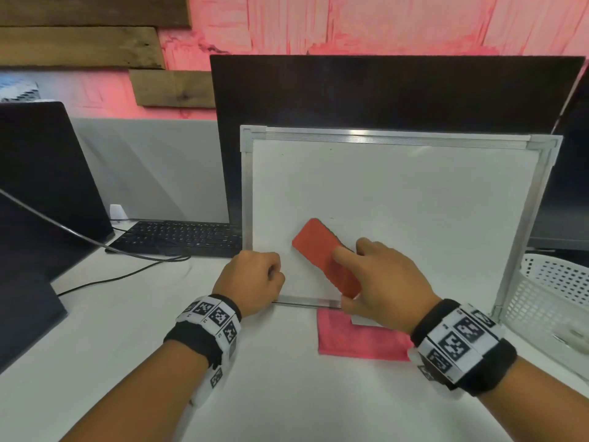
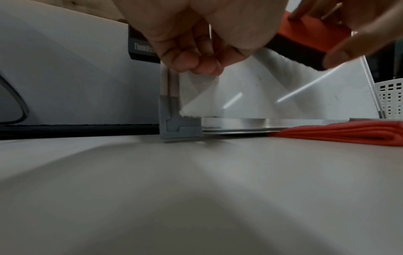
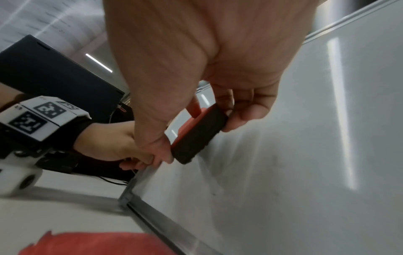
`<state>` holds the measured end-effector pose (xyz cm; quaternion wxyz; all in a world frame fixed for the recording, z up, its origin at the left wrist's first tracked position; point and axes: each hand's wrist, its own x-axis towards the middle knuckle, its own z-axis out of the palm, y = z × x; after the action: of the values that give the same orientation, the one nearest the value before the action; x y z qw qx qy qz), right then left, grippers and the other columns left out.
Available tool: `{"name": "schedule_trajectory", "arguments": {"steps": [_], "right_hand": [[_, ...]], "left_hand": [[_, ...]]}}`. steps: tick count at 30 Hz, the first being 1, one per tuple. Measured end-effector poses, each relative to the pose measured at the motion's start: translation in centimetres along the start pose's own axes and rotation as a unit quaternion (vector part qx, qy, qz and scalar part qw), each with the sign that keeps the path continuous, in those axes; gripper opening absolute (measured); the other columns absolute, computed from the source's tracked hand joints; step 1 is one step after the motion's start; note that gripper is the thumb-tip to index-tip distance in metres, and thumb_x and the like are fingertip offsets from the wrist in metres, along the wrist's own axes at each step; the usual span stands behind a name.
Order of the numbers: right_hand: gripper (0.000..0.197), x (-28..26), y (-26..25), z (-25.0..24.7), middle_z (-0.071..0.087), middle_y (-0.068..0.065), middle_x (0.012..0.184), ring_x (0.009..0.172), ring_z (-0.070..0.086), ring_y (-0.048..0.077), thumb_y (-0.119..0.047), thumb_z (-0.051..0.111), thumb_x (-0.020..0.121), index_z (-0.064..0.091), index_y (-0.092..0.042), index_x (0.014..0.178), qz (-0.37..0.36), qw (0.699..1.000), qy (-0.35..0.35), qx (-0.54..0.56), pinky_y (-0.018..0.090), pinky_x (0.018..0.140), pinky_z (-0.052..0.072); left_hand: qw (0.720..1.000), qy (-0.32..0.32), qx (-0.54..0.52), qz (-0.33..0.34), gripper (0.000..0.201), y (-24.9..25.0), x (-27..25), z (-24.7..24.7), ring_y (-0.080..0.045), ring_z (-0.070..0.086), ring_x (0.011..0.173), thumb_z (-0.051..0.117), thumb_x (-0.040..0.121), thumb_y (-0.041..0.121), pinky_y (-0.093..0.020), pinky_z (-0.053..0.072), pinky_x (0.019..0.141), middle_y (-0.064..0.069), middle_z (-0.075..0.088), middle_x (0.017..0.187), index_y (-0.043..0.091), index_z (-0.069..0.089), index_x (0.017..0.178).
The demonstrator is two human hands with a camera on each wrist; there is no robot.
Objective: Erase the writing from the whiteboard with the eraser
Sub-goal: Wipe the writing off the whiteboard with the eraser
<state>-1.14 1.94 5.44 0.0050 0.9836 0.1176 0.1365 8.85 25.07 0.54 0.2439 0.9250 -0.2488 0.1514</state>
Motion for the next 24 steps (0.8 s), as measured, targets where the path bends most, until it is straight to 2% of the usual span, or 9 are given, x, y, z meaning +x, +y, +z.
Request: {"name": "schedule_trajectory", "arguments": {"steps": [3,7,11,16,20,24], "right_hand": [[0.058,-1.5,3.1,0.3,0.041,-0.004,0.088,0.076,0.045,0.022,-0.036,0.067,0.069,0.048,-0.04,0.123,-0.015,0.999,-0.036,0.005,0.032,0.06,0.036],[0.064,-3.6,6.3,0.2,0.041,-0.007,0.098,0.089,0.043,0.017,-0.03,0.071,0.076,0.043,-0.048,0.13,0.005,0.996,-0.094,0.005,0.034,0.071,0.048],[0.059,-5.2,8.8,-0.1,0.041,-0.01,0.1,0.097,0.041,0.014,-0.024,0.071,0.079,0.047,-0.05,0.127,0.03,0.994,-0.107,0.022,0.033,0.077,0.05],[0.058,-6.6,11.2,-0.3,0.037,-0.016,0.096,0.096,0.042,0.014,-0.017,0.067,0.079,0.043,-0.055,0.114,0.085,0.989,-0.112,0.033,0.036,0.075,0.052],[0.047,-7.1,12.0,-0.5,0.039,-0.014,0.096,0.092,0.044,0.016,-0.023,0.07,0.084,0.042,-0.052,0.108,0.106,0.988,-0.1,0.04,0.036,0.077,0.052],[0.039,-7.2,12.2,-1.1,0.042,-0.011,0.097,0.09,0.046,0.015,-0.026,0.066,0.09,0.043,-0.052,0.105,0.117,0.986,-0.105,0.048,0.038,0.079,0.052]], "left_hand": [[1.0,-0.003,-0.01,0.002,0.013,0.6,0.1,0.4,-0.017,0.058,0.059,0.058,0.084,0.023,-0.032,0.055,0.058,0.006,0.06,0.061,0.02,0.065,0.074],[0.999,-0.022,-0.032,0.015,0.013,2.1,0.1,1.4,-0.016,0.059,0.06,0.055,0.082,0.025,-0.033,0.057,0.061,0.008,0.061,0.062,0.022,0.065,0.073],[0.998,-0.032,-0.043,0.022,0.016,3.5,0.2,2.1,-0.017,0.06,0.061,0.052,0.08,0.028,-0.034,0.057,0.063,0.008,0.061,0.063,0.022,0.066,0.074],[0.998,-0.045,-0.043,0.021,0.014,4.2,0.3,2.5,-0.017,0.06,0.06,0.054,0.083,0.026,-0.036,0.058,0.063,0.007,0.063,0.064,0.023,0.065,0.075],[0.998,-0.045,-0.047,0.02,0.014,4.1,0.3,2.5,-0.018,0.061,0.06,0.053,0.083,0.027,-0.038,0.059,0.062,0.006,0.063,0.064,0.024,0.065,0.075],[0.998,-0.043,-0.052,0.02,0.018,4.1,0.2,2.4,-0.018,0.06,0.058,0.049,0.08,0.031,-0.038,0.059,0.061,0.007,0.062,0.062,0.024,0.065,0.074]]}}
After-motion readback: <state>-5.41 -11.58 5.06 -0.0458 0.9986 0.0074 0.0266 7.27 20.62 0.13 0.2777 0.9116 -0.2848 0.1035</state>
